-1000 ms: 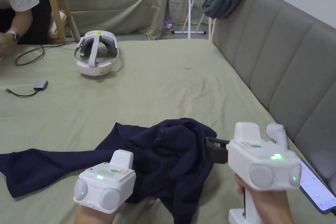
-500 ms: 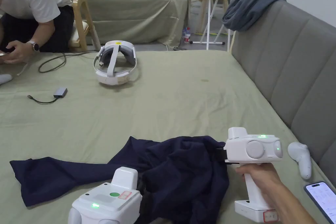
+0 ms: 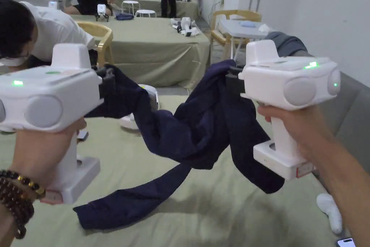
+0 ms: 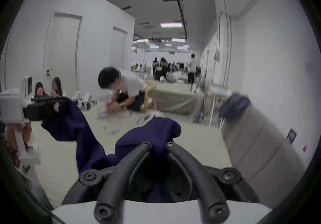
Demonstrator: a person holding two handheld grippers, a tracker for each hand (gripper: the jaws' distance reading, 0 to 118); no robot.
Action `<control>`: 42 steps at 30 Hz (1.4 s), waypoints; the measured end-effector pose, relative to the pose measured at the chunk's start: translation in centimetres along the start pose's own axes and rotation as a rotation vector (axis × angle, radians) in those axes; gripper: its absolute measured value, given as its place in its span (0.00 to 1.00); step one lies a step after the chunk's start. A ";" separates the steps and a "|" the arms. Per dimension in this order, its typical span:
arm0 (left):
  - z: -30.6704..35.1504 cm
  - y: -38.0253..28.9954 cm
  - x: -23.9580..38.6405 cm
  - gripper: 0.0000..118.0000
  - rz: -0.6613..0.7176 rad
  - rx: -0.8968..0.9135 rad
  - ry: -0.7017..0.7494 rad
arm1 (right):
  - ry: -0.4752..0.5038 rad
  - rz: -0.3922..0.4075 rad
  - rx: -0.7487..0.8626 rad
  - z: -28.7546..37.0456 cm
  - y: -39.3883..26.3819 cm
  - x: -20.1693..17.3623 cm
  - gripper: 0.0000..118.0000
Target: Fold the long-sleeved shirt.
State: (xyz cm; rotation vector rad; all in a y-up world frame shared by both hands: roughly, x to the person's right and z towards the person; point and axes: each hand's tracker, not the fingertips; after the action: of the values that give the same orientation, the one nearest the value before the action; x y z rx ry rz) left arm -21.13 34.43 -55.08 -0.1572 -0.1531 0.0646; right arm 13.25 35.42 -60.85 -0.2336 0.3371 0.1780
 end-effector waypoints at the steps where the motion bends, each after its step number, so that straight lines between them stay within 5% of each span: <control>1: -0.4 2.7 -0.7 0.08 -0.012 0.018 0.018 | -0.030 0.015 0.025 0.0 2.8 -0.2 0.06; 7: -2.3 12.6 -3.3 0.08 -0.069 0.058 0.123 | -0.114 -0.027 0.058 -3.2 12.6 2.4 0.06; 12: -3.0 13.3 -4.1 0.08 -0.135 0.057 0.175 | -0.123 -0.077 0.028 -5.4 13.0 3.1 0.06; 26: -10.2 -12.0 -4.6 0.08 -0.069 -0.368 0.093 | -0.038 -0.250 -0.407 -15.6 -17.6 -2.8 0.06; 31: -7.3 -15.5 -4.1 0.08 -0.062 -0.397 0.099 | -0.032 -0.274 -0.392 -11.4 -19.3 -4.2 0.06; 37: 3.9 -19.0 -3.7 0.08 -0.106 -0.406 0.110 | 0.032 -0.242 -0.358 1.7 -23.2 -8.7 0.05; 42: 12.1 -24.9 -3.5 0.08 -0.046 -0.555 0.120 | 0.114 -0.234 -0.533 8.5 -31.5 -14.0 0.05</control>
State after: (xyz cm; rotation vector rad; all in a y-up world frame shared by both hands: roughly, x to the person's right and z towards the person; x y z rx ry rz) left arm -25.14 11.48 -39.78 -0.7101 -0.0516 -0.0350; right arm 9.55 5.57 -42.00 -0.8086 0.3678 0.0190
